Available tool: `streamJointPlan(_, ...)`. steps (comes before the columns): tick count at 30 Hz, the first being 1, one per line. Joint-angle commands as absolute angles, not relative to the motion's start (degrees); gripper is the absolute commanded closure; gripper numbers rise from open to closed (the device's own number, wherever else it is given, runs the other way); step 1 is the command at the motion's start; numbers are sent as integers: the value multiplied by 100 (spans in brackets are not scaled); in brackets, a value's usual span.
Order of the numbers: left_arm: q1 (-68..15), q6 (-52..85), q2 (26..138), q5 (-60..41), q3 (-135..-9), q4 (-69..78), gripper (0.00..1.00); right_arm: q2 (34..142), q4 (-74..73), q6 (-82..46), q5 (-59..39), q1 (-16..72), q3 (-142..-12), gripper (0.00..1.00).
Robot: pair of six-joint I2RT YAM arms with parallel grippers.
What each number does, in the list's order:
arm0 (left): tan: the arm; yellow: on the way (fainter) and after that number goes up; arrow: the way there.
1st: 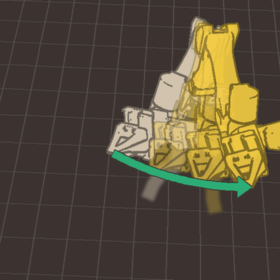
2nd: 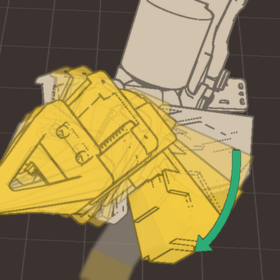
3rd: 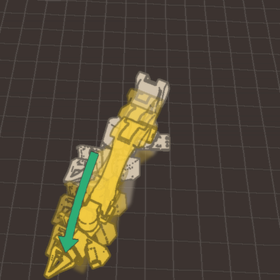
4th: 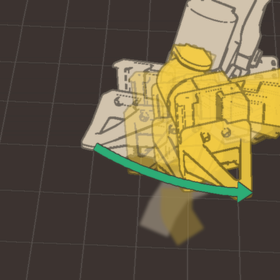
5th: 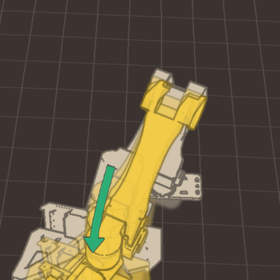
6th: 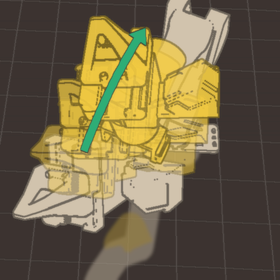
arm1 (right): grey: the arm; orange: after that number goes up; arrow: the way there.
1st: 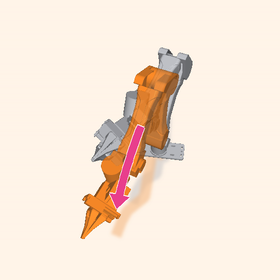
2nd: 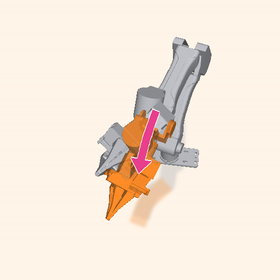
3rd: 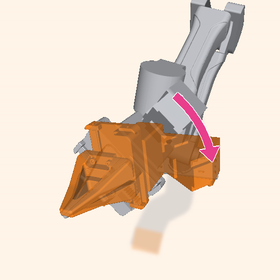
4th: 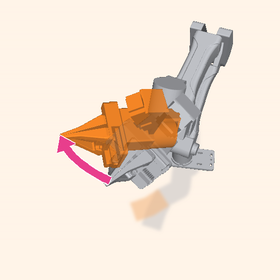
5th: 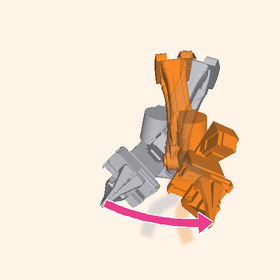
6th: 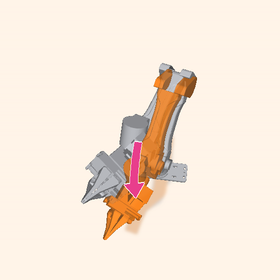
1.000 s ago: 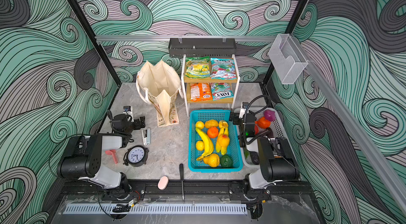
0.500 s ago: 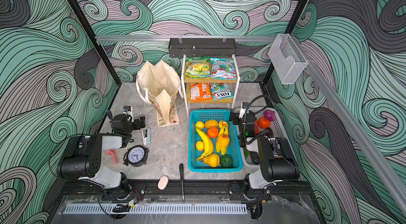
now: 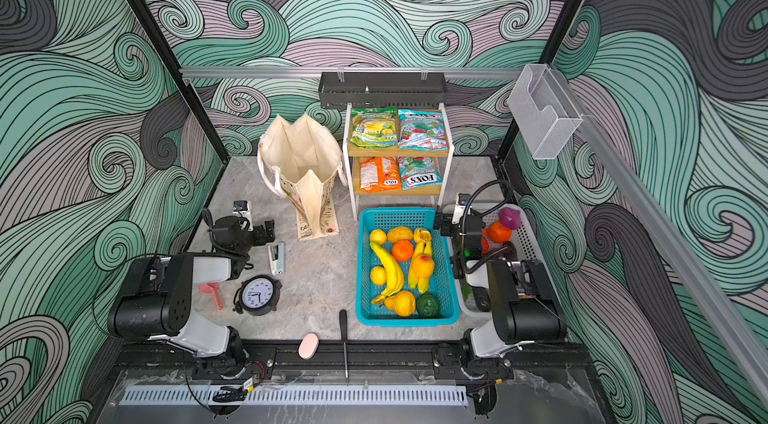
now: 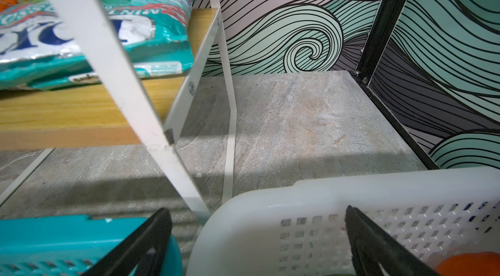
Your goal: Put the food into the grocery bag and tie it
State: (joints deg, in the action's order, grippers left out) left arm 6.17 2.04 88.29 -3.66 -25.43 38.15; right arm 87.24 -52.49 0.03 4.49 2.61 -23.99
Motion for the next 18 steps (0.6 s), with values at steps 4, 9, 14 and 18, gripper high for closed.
streamJointPlan(4,580,166,8762,-413,-2714,3788,1,8816,-4867,132,536,224,-2311,0)
streamJointPlan(9,580,167,8763,-408,-2711,3789,1,8820,-4860,132,527,219,-2316,0)
streamJointPlan(14,584,164,8735,-409,-2675,3833,1,8805,-4894,132,531,229,-2284,0)
streamJointPlan(18,581,301,8447,-195,-2559,3813,1,8681,-4807,76,620,215,-2290,0)
